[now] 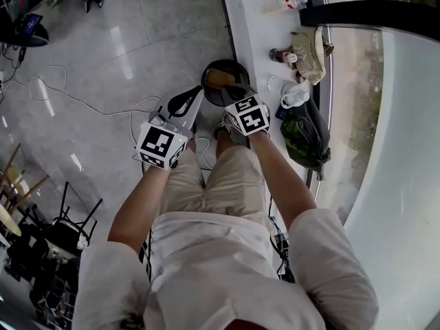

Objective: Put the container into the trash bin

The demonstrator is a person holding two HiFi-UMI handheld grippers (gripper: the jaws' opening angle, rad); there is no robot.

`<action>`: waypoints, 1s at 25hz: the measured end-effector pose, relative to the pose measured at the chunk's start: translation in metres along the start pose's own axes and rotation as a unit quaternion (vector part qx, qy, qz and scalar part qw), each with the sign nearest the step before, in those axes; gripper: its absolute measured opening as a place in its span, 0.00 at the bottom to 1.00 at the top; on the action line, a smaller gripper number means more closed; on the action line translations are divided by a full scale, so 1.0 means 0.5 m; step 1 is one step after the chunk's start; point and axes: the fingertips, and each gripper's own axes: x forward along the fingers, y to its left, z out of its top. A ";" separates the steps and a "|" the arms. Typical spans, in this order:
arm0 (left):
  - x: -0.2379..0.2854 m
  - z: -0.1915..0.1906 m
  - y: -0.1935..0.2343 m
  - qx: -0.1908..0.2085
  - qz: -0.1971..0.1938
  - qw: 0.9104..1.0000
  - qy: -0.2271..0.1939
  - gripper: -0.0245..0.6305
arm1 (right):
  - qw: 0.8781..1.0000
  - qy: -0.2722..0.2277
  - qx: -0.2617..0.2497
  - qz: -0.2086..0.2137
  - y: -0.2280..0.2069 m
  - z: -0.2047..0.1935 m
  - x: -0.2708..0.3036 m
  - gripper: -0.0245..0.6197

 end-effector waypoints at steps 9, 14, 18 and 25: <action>-0.031 0.124 -0.072 0.018 -0.003 1.000 -0.026 0.06 | 0.998 -0.056 0.005 -0.011 0.019 0.083 -0.151 0.04; -0.039 0.194 -0.084 0.032 0.004 0.999 -0.041 0.06 | 0.996 -0.092 -0.001 -0.022 0.010 0.136 -0.230 0.04; -0.054 0.242 -0.111 0.040 0.004 0.998 -0.052 0.06 | 0.992 -0.123 0.007 -0.023 0.021 0.172 -0.290 0.04; -0.086 0.320 -0.149 0.052 0.008 0.995 -0.080 0.06 | 0.984 -0.176 -0.031 -0.018 0.060 0.248 -0.385 0.04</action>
